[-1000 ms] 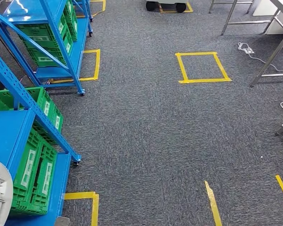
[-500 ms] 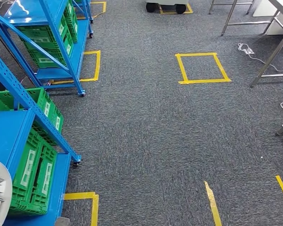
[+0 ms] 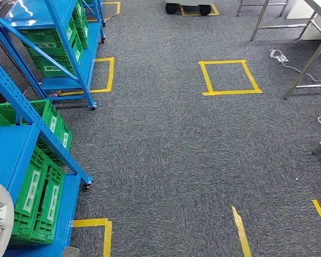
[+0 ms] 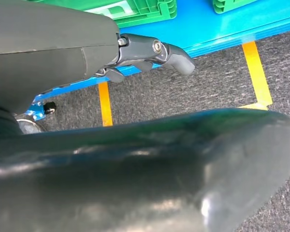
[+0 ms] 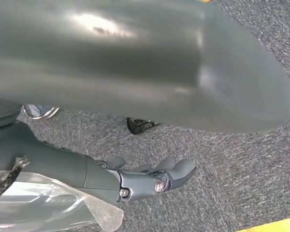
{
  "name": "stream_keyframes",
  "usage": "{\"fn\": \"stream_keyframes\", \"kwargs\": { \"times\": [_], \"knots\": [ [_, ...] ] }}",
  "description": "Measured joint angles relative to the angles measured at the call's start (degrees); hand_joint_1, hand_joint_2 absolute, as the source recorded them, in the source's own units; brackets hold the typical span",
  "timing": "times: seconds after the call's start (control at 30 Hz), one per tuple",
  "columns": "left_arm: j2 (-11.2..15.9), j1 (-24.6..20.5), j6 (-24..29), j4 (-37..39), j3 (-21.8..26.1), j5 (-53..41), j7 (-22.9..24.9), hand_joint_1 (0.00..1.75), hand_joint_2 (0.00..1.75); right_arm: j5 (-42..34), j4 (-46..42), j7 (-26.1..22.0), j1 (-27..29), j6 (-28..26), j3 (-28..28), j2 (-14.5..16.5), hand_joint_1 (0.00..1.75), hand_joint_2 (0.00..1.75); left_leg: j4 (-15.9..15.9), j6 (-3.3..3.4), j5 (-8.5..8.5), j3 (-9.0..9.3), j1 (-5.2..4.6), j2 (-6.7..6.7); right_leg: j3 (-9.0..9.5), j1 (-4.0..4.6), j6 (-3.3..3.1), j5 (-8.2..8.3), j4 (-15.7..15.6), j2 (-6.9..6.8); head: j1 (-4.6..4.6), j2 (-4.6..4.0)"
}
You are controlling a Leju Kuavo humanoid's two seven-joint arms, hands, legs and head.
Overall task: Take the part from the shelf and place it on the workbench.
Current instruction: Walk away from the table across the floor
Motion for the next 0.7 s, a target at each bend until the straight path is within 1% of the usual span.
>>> {"fn": "stream_keyframes", "kwargs": {
  "times": [0.7],
  "knots": [
    [0.0,0.0,0.0,0.0,0.0,0.0,0.0,0.00,0.00,0.0,0.0,0.0,0.0,0.0,0.0,0.0,0.00,0.00,0.0,0.00,0.00,0.00,0.00,0.00,0.00,0.00,0.00,0.00,0.0,0.00,0.00,0.00]
  ]
}}
